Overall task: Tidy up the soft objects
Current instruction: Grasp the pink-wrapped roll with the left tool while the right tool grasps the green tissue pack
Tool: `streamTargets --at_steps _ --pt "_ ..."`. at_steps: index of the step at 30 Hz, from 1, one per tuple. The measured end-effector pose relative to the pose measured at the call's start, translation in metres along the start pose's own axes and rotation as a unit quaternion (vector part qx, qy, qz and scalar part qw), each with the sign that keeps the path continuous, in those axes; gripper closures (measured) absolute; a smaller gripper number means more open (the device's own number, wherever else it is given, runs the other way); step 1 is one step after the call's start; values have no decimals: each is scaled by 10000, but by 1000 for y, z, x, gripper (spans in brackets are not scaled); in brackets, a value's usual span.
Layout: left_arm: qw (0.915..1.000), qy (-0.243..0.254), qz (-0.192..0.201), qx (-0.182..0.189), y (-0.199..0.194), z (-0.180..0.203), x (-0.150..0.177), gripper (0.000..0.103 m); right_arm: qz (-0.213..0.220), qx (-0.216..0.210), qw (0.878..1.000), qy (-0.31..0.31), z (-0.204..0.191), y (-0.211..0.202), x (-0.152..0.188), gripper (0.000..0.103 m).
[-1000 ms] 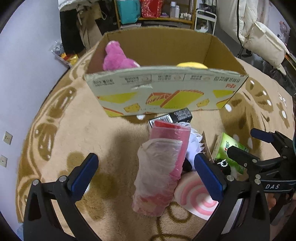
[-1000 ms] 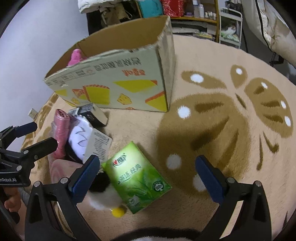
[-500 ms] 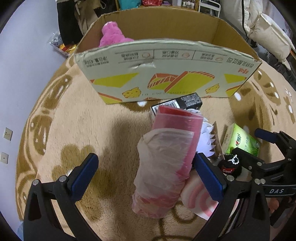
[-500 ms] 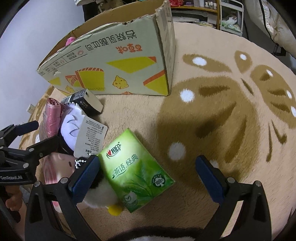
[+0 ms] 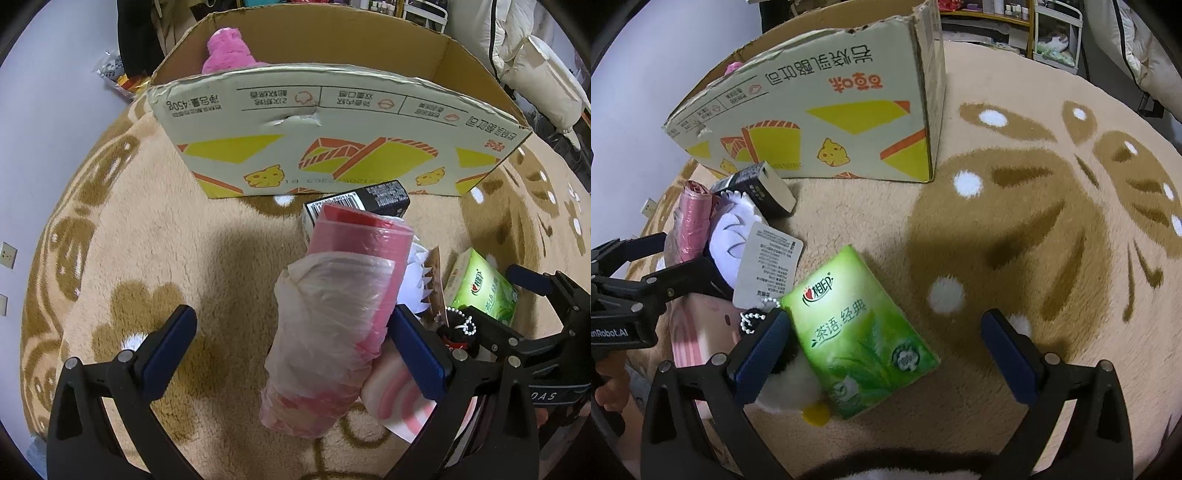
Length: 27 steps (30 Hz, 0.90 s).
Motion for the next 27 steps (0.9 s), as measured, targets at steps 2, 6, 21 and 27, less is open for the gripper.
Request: streamTargets --at_steps 2,6,21,27 --pt "10000 5 3 -8 2 -1 -1 0 -20 5 10000 46 0 2 1 0" --pt "10000 -57 -15 6 4 -1 -2 0 -36 29 10000 -11 -1 1 5 0" --pt "9982 -596 -97 -50 -3 -18 9 46 22 225 9996 -166 11 -13 9 37" --pt "9949 -994 -38 145 -6 -30 10 58 86 133 9999 69 20 -17 8 40"
Point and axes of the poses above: each gripper's, at about its wrist camera, not at the fingertips, and y roughly the way its jaws point, z to its right, x to its underside, the point moved 8 cm from there along y, roughly the way its jaws point, and after that the axes turned 13 degrees about z, right-handed, at the moved point
